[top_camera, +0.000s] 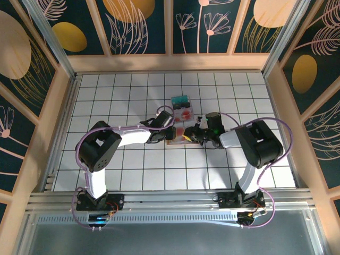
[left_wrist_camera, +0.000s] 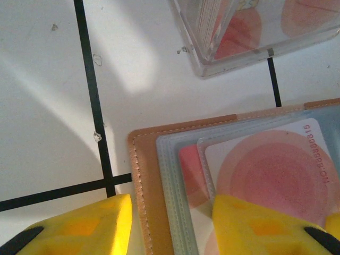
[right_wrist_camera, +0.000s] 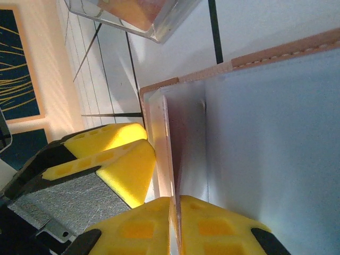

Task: Take the credit cards out of the card holder

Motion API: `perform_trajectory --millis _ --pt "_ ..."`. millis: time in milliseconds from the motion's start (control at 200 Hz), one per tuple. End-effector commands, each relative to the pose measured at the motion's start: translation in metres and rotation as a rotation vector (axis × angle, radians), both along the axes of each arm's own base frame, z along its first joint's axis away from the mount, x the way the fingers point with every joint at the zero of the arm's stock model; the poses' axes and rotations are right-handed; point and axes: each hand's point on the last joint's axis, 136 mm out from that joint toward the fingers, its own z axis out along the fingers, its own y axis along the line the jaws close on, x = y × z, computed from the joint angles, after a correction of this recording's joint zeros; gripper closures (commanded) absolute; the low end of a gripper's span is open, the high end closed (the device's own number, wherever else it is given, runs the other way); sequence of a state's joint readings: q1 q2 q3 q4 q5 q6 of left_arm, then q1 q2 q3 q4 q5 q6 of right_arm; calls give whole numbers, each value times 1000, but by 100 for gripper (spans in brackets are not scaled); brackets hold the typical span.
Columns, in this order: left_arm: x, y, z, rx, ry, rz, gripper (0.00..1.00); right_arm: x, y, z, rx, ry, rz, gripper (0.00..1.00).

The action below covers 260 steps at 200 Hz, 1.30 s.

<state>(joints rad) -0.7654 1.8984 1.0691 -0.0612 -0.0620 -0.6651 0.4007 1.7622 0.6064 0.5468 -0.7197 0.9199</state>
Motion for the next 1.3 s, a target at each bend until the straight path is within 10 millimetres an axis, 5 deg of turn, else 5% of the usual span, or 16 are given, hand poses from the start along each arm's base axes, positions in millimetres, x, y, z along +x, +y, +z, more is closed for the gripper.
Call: perform_trajectory --millis 0,520,1296 --pt "-29 17 -30 110 122 -13 55 6 2 30 60 -100 8 89" --pt "-29 21 -29 123 123 -7 48 1 -8 24 37 -81 -11 95" --pt "-34 23 -25 111 129 0 58 1 -46 8 -180 -71 -54 100"
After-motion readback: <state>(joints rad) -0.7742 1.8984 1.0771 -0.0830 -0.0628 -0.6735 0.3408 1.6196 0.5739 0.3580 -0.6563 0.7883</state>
